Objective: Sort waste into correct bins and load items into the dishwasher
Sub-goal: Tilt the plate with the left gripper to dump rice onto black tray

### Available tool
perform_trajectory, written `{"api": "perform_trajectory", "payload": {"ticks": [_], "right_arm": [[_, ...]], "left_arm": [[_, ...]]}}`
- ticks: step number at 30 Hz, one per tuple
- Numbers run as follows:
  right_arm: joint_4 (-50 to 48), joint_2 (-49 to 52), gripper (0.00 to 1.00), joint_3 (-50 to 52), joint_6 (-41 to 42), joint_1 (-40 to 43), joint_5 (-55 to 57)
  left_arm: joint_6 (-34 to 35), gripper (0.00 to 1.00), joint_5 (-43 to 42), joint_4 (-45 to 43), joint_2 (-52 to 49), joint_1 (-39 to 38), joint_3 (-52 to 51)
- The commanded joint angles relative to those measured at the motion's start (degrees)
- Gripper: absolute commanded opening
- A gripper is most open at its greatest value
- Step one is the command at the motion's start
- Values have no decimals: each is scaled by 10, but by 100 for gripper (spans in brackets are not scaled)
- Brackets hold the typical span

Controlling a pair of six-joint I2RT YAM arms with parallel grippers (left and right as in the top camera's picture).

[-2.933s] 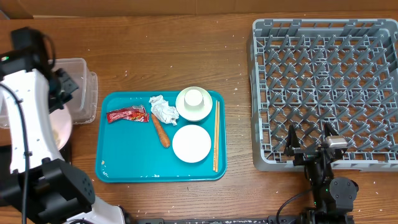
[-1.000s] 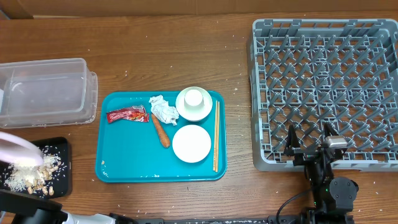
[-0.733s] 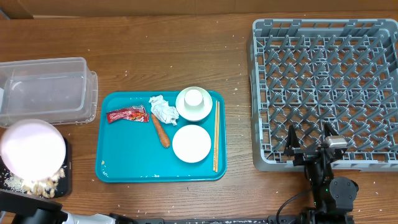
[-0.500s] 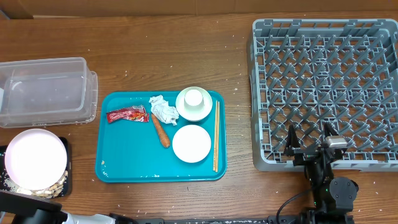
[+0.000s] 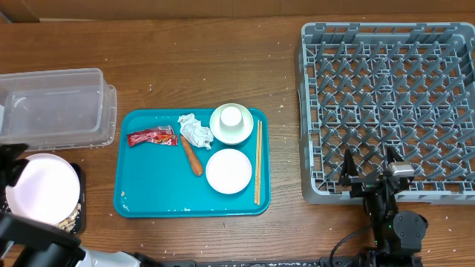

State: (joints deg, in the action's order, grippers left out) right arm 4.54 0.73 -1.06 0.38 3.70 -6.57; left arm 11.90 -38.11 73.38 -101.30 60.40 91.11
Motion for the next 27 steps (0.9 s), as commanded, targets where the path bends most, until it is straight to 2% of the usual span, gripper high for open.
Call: {"api": "perform_trajectory", "payload": {"ticks": [1, 3, 5, 14, 23, 27], "right_arm": [[-2, -6, 100, 6, 3, -2, 5], [-2, -6, 100, 6, 3, -2, 5], [-2, -6, 100, 6, 3, -2, 5], [-2, -6, 100, 6, 3, -2, 5], [-2, -6, 100, 6, 3, -2, 5], [-2, -6, 100, 6, 3, -2, 5]], "left_arm": [[95, 40, 243, -5, -3, -66, -1], [142, 49, 330, -6, -3, -94, -1], [151, 52, 353, -10, -3, -111, -1], [151, 53, 380, -24, -3, -160, -29], [151, 52, 401, -125, -3, -182, -143], [151, 52, 403, -146, -3, -182, -152]]}}
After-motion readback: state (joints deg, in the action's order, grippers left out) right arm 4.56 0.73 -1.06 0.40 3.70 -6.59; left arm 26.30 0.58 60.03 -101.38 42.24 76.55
